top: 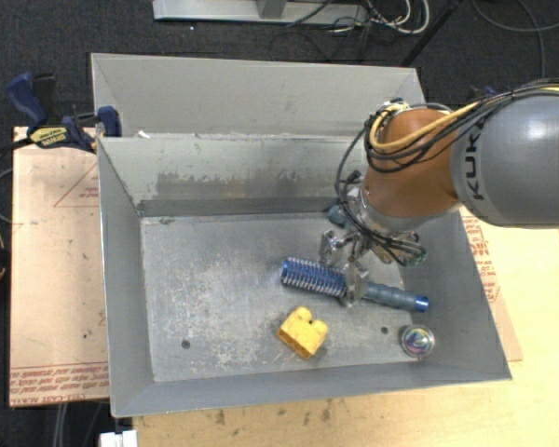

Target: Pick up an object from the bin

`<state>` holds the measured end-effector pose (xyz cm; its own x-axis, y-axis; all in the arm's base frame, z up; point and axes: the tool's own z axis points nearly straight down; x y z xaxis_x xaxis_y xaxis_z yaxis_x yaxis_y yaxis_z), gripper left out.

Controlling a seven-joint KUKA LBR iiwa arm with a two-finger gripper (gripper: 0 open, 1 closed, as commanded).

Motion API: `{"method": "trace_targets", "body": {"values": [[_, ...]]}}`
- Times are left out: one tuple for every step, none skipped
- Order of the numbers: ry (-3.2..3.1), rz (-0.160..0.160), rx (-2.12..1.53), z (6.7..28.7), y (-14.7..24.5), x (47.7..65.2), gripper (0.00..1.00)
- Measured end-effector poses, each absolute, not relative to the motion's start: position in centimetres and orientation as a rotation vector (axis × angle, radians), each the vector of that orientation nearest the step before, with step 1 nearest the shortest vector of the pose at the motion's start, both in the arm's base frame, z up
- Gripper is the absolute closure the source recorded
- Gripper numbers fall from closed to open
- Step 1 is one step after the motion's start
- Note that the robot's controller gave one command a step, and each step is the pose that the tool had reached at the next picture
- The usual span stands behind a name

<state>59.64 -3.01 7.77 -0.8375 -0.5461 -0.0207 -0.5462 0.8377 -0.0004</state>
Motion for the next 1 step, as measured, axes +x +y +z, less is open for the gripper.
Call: {"method": "trace_targets", "body": {"values": [[2.969, -0.003, -0.994, 23.61, -1.43, 58.97, 1.00]]}}
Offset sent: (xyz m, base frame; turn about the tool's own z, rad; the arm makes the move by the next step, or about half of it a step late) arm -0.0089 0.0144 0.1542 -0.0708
